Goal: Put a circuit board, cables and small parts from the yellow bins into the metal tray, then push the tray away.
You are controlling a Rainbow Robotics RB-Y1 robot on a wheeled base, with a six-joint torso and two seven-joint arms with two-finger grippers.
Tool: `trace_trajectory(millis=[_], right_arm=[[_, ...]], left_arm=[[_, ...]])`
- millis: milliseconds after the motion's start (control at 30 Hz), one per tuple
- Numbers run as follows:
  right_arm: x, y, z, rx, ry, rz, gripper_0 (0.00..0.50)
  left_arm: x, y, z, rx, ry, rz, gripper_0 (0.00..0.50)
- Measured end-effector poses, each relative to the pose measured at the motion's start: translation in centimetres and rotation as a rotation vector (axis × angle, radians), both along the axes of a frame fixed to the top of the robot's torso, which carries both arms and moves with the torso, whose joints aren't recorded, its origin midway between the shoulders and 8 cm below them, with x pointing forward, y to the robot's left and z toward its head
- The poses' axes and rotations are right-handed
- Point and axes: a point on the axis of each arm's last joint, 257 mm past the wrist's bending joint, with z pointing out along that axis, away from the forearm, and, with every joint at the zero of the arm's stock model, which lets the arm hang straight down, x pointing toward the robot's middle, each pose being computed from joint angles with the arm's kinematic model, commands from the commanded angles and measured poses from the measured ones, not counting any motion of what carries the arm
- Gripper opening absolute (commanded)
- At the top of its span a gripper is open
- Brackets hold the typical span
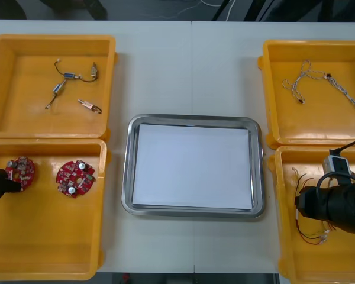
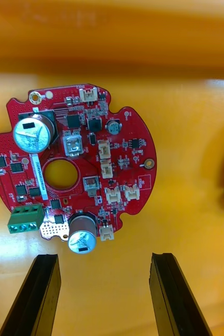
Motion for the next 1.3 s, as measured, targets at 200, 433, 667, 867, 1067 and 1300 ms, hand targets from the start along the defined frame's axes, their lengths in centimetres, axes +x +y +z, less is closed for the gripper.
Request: trace_trajectory(millis=[200,433,667,867,1067,1300], right_arm=[[-0.7,-0.1,-0.9,-0.011,0.013,-0.002,0.5],[-0.8,0.3,-1.2,-0.008,0.015,-0.009,0.5],[-0.2,0.3,-2.0,-0.005,0.0,-0.02,0.5],[-0.3,0.5,-2.4,-0.011,0.009,-0.018,0.5],[-0.4,0.6,-3.0,-0.013,0.016,-0.018,0.5],[0.3,0.5,-3.0,-0.009,-0.02,-0.022,0.5]], left_arm=[[0.4,0.0,-0.1,0.004,-0.004,0.0,0.5],[1.1,-0.4,-0.7,0.005,-0.009,-0.006,0.5],[1.2,-0.3,-0.8,0.006,-0.012,-0.004,0.5],[1.1,-0.3,-1.5,0.006,-0.006,0.0,0.5],[1.1,-0.2,-1.7,0.006,-0.006,0.004,0.5],[1.2,-0.1,-1.9,0.01,-0.009,0.006,0.5]])
